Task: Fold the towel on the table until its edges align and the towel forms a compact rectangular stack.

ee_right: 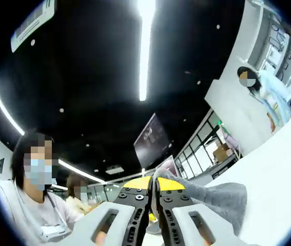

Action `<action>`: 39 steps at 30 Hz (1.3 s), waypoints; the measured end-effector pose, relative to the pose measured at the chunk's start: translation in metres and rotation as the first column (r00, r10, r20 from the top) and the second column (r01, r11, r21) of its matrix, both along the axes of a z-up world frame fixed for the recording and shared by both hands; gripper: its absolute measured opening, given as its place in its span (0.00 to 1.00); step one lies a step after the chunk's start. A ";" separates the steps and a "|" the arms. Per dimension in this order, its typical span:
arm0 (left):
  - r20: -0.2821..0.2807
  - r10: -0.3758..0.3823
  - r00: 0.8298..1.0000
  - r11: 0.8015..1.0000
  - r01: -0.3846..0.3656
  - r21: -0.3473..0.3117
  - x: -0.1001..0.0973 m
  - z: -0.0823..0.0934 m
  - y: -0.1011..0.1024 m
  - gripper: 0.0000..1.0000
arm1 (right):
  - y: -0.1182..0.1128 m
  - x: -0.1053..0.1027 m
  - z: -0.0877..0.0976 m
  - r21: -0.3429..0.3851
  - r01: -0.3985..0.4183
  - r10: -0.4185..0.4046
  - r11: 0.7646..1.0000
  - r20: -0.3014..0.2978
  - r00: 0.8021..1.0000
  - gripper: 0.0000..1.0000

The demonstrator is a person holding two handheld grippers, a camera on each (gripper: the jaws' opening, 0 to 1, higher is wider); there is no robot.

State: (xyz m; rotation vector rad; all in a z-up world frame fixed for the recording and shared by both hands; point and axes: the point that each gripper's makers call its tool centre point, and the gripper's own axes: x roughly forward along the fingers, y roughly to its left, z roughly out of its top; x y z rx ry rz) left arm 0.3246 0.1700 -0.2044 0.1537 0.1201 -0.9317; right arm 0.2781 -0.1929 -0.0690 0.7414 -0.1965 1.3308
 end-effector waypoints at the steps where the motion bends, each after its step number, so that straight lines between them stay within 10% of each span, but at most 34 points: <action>1: 0.000 0.000 1.000 1.000 0.000 -0.001 0.000 0.000 0.000 0.99 | -0.003 0.002 0.001 0.011 0.011 -0.011 1.000 -0.001 1.000 0.00; 21: -0.003 0.000 1.000 1.000 0.000 -0.006 0.000 0.000 0.000 0.99 | -0.038 0.042 -0.012 -0.050 0.332 -0.336 0.942 -0.099 0.937 0.00; 33: -0.003 0.001 1.000 1.000 -0.001 -0.003 0.000 -0.001 0.001 0.99 | -0.048 0.061 -0.037 -0.227 0.499 -0.530 0.836 -0.103 0.842 0.00; 39: -0.005 -0.001 1.000 1.000 0.001 -0.006 0.000 -0.002 0.001 0.98 | -0.099 0.103 -0.060 -0.296 0.554 -0.614 0.779 -0.175 0.770 0.00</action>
